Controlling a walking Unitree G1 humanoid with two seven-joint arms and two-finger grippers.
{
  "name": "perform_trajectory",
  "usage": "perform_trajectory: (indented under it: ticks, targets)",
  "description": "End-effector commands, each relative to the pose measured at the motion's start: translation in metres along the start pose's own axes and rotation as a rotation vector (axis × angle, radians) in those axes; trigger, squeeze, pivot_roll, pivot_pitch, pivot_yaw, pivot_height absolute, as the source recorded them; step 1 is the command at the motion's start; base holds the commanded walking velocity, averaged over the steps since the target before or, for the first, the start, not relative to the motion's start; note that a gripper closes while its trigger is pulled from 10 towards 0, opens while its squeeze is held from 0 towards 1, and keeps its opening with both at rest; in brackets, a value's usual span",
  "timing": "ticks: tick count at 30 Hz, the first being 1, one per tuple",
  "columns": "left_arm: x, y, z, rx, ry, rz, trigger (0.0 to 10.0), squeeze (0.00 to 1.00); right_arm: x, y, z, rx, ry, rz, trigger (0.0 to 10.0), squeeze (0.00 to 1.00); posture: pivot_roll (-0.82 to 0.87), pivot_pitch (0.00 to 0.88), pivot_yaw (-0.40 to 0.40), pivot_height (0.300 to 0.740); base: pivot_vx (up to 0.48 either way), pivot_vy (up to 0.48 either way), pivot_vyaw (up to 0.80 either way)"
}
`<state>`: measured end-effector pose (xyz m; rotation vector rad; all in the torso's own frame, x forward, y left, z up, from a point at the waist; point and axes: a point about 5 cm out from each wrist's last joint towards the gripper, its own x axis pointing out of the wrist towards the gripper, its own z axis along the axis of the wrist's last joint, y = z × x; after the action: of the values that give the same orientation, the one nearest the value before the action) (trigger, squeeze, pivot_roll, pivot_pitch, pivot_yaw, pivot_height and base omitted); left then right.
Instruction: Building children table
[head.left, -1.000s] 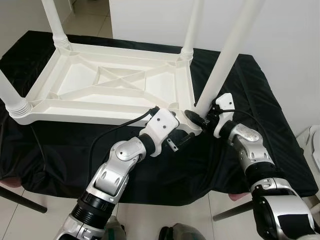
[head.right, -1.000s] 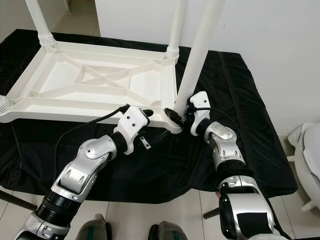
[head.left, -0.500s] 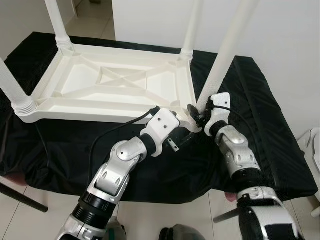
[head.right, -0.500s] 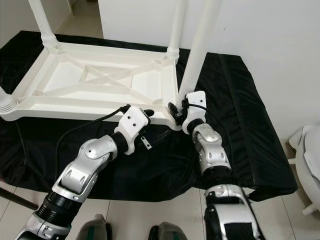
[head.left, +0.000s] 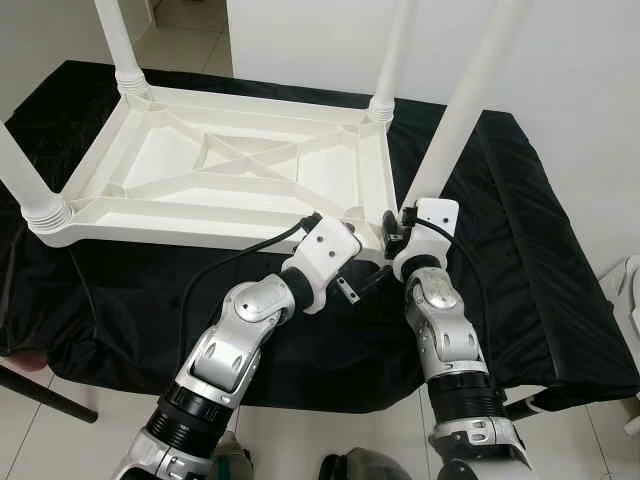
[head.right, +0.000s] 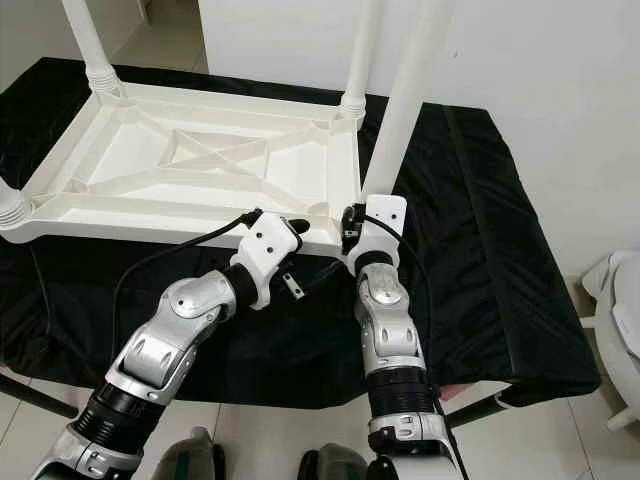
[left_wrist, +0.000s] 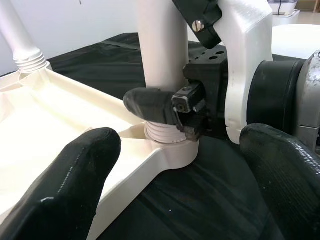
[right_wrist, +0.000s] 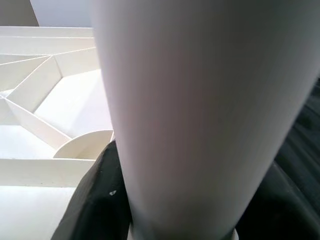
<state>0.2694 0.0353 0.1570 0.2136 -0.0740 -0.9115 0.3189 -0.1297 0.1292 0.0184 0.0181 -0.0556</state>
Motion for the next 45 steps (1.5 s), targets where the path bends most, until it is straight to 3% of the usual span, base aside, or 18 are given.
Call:
perform_trajectory:
  ticks: [1,7,11,12,14,16,17,18,22,25,32,33,34,35,36,38,39,45]
  targets:
    - [0.002,0.0,0.0,-0.005,0.0,0.006,10.0,0.0,0.0,-0.006,-0.006,0.005,0.046,-0.009,10.0,1.0,-0.03,0.0,-0.064,0.74,0.0,0.0,0.0]
    - [0.002,0.0,-0.001,-0.006,0.0,0.01,10.0,0.0,0.006,-0.011,-0.002,0.02,0.031,0.07,10.0,1.0,-0.03,0.0,-0.066,0.74,0.0,0.0,0.0]
    - [0.003,0.001,-0.001,-0.006,-0.001,0.013,10.0,0.0,0.016,-0.025,0.002,-0.025,0.028,0.204,10.0,0.98,-0.02,0.0,-0.069,0.74,0.0,0.0,0.0]
    - [0.003,0.001,0.0,-0.005,-0.002,0.015,10.0,0.0,0.018,-0.028,0.002,-0.044,0.029,0.269,10.0,0.0,-0.02,0.0,-0.069,0.74,0.0,0.0,0.0]
    - [0.003,0.002,0.0,-0.004,-0.002,0.016,10.0,0.0,0.019,-0.03,0.003,-0.056,0.029,0.311,10.0,0.0,-0.02,0.0,-0.069,0.74,0.0,0.0,0.0]
    - [0.002,0.003,0.0,-0.001,-0.002,0.019,10.0,0.0,0.021,-0.033,0.005,-0.111,0.016,0.445,10.0,0.0,-0.02,0.0,-0.07,0.74,0.0,0.0,0.0]
    - [0.002,0.003,0.0,-0.001,-0.002,0.019,10.0,0.0,0.021,-0.033,0.005,-0.111,0.016,0.445,10.0,0.0,-0.02,0.0,-0.07,0.74,0.0,0.0,0.0]
    - [0.002,0.003,0.0,0.0,-0.002,0.021,10.0,0.0,0.019,-0.031,0.003,-0.147,0.023,0.549,10.0,0.0,-0.02,0.0,-0.07,0.74,0.0,0.0,0.0]
    - [0.002,0.004,0.0,0.002,-0.003,0.023,10.0,0.0,0.017,-0.028,-0.001,-0.192,0.051,0.688,10.0,0.0,-0.02,0.0,-0.068,0.74,0.0,0.0,0.0]
    - [0.002,0.005,0.001,0.006,-0.005,0.024,10.0,0.0,0.019,-0.026,0.0,-0.213,0.043,0.756,10.0,0.0,-0.01,0.0,-0.067,0.74,0.0,0.0,0.0]
    - [0.002,0.007,0.002,0.01,-0.004,0.028,10.0,0.0,0.028,-0.026,0.004,-0.241,0.024,0.769,10.0,0.0,0.0,0.0,-0.068,0.74,0.0,0.0,0.0]
    - [0.001,0.007,0.002,0.011,-0.003,0.029,10.0,0.0,0.031,-0.028,0.007,-0.23,0.017,0.763,9.2,0.0,0.0,0.0,-0.068,0.74,0.0,0.0,0.0]
    - [0.001,0.007,0.002,0.011,-0.003,0.03,10.0,0.0,0.034,-0.03,0.009,-0.221,0.014,0.753,6.9,0.0,0.0,0.0,-0.069,0.74,0.0,0.0,0.0]
    - [0.001,0.007,0.002,0.011,-0.003,0.03,10.0,0.0,0.034,-0.03,0.009,-0.221,0.014,0.753,6.9,0.0,0.0,0.0,-0.069,0.74,0.0,0.0,0.0]
    - [0.001,0.007,0.002,0.011,-0.003,0.03,10.0,0.0,0.035,-0.032,0.01,-0.215,0.013,0.756,3.2,0.0,0.0,0.0,-0.069,0.74,0.0,0.0,0.0]
    - [0.001,0.007,0.002,0.011,-0.003,0.03,10.0,0.0,0.035,-0.032,0.01,-0.215,0.013,0.756,3.2,0.0,0.0,0.0,-0.069,0.74,0.0,0.0,0.0]
    - [0.001,0.006,0.001,0.011,-0.002,0.03,10.0,0.0,0.036,-0.033,0.009,-0.211,0.016,0.759,0.0,0.0,0.0,0.0,-0.069,0.74,0.0,0.0,0.0]
    - [0.0,0.004,0.001,0.009,-0.001,0.023,10.0,0.0,0.034,-0.039,0.002,-0.195,0.026,0.784,0.0,0.0,0.0,0.0,-0.062,0.74,0.0,0.0,0.0]
